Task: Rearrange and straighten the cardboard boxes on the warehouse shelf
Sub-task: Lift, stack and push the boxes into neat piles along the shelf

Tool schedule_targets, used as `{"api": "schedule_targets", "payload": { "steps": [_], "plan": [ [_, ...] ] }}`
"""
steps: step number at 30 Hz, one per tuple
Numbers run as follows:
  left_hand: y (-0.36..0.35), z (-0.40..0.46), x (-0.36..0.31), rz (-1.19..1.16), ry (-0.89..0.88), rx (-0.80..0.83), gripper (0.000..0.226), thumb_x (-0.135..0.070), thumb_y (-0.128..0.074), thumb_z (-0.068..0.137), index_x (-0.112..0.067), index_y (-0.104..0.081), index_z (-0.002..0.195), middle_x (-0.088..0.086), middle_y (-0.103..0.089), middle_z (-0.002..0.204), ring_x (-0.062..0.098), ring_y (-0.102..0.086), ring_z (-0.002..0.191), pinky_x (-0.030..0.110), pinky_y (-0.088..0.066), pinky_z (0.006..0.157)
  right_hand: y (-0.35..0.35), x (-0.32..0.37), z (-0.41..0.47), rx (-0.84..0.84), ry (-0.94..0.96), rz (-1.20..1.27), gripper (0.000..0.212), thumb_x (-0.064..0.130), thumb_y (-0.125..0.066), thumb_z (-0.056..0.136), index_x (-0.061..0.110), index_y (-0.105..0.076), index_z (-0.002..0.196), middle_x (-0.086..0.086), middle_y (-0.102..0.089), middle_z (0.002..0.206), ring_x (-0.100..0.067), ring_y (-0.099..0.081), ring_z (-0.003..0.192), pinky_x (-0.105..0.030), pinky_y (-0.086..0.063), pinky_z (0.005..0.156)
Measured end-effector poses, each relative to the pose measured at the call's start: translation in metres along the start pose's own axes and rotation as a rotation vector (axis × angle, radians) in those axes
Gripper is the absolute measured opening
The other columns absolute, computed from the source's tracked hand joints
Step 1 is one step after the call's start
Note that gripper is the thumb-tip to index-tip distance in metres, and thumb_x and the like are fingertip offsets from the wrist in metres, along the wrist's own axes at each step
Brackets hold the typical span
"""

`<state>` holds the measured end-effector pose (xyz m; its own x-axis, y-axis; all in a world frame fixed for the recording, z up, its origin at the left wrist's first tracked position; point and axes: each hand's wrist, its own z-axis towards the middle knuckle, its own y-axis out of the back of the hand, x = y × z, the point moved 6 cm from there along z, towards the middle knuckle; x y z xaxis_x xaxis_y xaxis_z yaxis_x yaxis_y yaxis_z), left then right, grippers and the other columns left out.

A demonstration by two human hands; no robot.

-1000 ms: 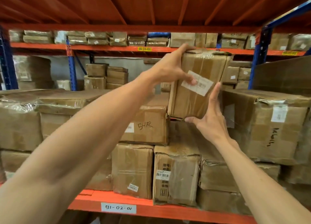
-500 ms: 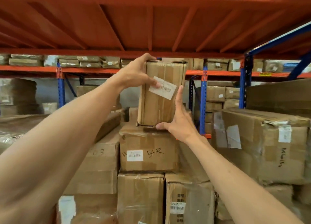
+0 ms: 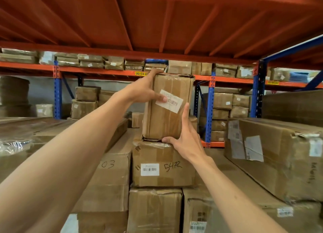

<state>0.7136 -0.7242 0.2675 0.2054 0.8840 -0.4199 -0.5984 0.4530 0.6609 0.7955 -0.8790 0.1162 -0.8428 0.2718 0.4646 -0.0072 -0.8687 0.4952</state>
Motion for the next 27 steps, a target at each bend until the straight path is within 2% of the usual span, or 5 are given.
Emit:
{"api": "schedule_targets", "payload": {
  "steps": [5,11,18,24,27],
  "plan": [
    [0.001,0.001,0.005,-0.018,-0.023,-0.007,0.101,-0.039,-0.092,0.066,-0.047,-0.027,0.143,-0.016,-0.061,0.113,0.004,-0.061,0.102,0.034,-0.053,0.086,-0.001,-0.003,-0.005,-0.009,-0.005,-0.004,0.141,0.046,-0.086,0.081,0.058,0.038,0.146,-0.001,-0.015,0.174,-0.031,-0.033,0.152,-0.056,-0.031,0.118],
    [0.005,-0.003,0.009,0.014,-0.003,-0.016,0.104,-0.044,-0.091,0.067,-0.050,-0.023,0.145,-0.022,-0.054,0.109,-0.001,-0.055,0.096,0.032,-0.050,0.083,0.001,-0.001,-0.003,0.018,-0.008,-0.012,0.140,0.050,-0.085,0.081,0.060,0.038,0.145,0.000,-0.008,0.175,-0.031,-0.024,0.156,-0.060,-0.028,0.119],
    [0.014,-0.006,0.004,0.248,0.007,0.026,0.123,-0.050,-0.091,0.064,-0.046,-0.009,0.155,0.003,-0.045,0.151,0.027,-0.048,0.133,0.047,-0.038,0.111,0.004,-0.001,-0.005,0.056,0.014,-0.064,0.130,0.053,-0.077,0.088,0.058,0.039,0.145,0.002,-0.004,0.176,-0.032,-0.029,0.154,-0.058,-0.029,0.120],
    [0.026,-0.007,-0.001,0.394,0.004,0.024,0.122,-0.057,-0.089,0.062,-0.046,-0.012,0.156,0.005,-0.045,0.153,0.031,-0.047,0.135,0.044,-0.038,0.106,0.008,-0.005,-0.014,0.085,0.045,-0.092,0.114,0.051,-0.068,0.097,0.060,0.033,0.149,0.007,-0.003,0.175,-0.026,-0.025,0.156,-0.057,-0.029,0.121],
    [0.024,-0.007,-0.008,0.464,-0.003,0.006,0.122,-0.063,-0.085,0.062,-0.048,-0.008,0.156,0.016,-0.017,0.166,0.040,-0.029,0.147,0.053,-0.026,0.116,0.013,-0.006,-0.018,0.052,0.058,-0.107,0.108,0.051,-0.065,0.099,0.062,0.029,0.150,0.005,-0.006,0.175,-0.025,-0.023,0.157,-0.062,-0.027,0.122]
  ]
}}
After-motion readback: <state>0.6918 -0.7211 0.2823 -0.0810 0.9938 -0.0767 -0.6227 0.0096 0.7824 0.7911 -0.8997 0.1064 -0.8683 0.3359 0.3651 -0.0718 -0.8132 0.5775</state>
